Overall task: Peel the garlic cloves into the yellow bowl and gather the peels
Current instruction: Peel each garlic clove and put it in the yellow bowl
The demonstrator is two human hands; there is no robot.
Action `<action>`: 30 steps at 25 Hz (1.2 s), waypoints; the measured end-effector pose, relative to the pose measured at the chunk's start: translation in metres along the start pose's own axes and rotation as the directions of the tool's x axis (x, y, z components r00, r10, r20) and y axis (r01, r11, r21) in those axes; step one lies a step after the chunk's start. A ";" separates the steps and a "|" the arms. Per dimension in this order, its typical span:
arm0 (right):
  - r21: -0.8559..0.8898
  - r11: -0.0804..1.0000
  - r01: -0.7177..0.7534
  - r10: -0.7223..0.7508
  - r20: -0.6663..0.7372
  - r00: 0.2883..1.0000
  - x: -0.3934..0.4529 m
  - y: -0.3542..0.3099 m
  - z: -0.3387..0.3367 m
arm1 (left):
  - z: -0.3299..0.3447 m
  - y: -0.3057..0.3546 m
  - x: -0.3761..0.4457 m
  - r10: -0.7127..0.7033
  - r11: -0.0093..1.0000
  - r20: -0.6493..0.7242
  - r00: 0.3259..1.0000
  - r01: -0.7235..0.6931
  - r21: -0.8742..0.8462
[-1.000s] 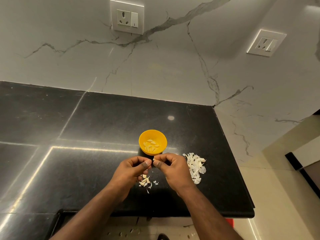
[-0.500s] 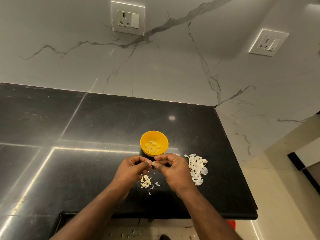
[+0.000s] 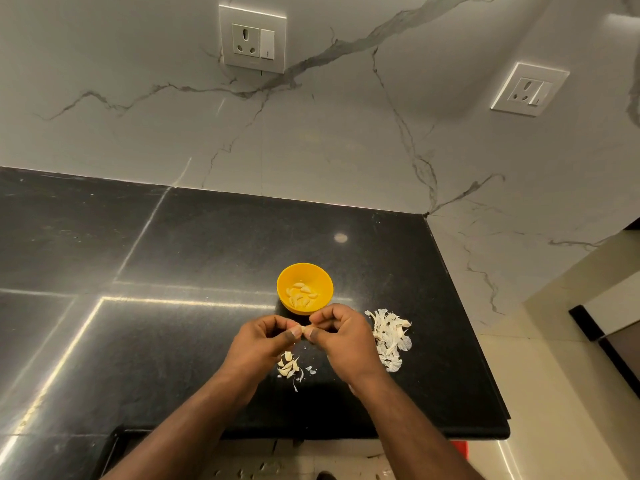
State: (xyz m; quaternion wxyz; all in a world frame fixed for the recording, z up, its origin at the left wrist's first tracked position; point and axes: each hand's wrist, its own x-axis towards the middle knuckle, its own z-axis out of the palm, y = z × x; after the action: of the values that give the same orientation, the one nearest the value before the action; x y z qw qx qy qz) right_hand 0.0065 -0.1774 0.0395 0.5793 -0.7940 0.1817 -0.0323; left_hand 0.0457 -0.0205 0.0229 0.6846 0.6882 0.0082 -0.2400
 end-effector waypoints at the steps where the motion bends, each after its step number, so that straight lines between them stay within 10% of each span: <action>1: 0.131 0.990 -0.058 0.057 0.013 0.998 -0.001 -0.001 0.001 | 0.001 0.000 0.000 0.011 1.000 -0.015 1.000 -0.011 -0.001; 19: 0.523 0.852 -0.024 0.080 -0.085 0.993 -0.003 0.000 0.001 | 0.017 0.001 -0.007 0.045 0.962 0.037 0.998 -0.054 0.269; 30: 0.328 0.943 0.051 -0.023 -0.086 0.996 -0.004 0.001 -0.009 | 0.012 0.008 -0.007 0.038 0.999 0.008 0.999 -0.038 0.039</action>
State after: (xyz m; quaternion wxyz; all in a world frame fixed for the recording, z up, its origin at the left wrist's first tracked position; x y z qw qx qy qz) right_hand -0.0004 -0.1846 0.0420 0.6955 -0.6871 0.1820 -0.1051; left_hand 0.0387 -0.0300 0.0337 0.6756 0.7004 -0.0121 -0.2298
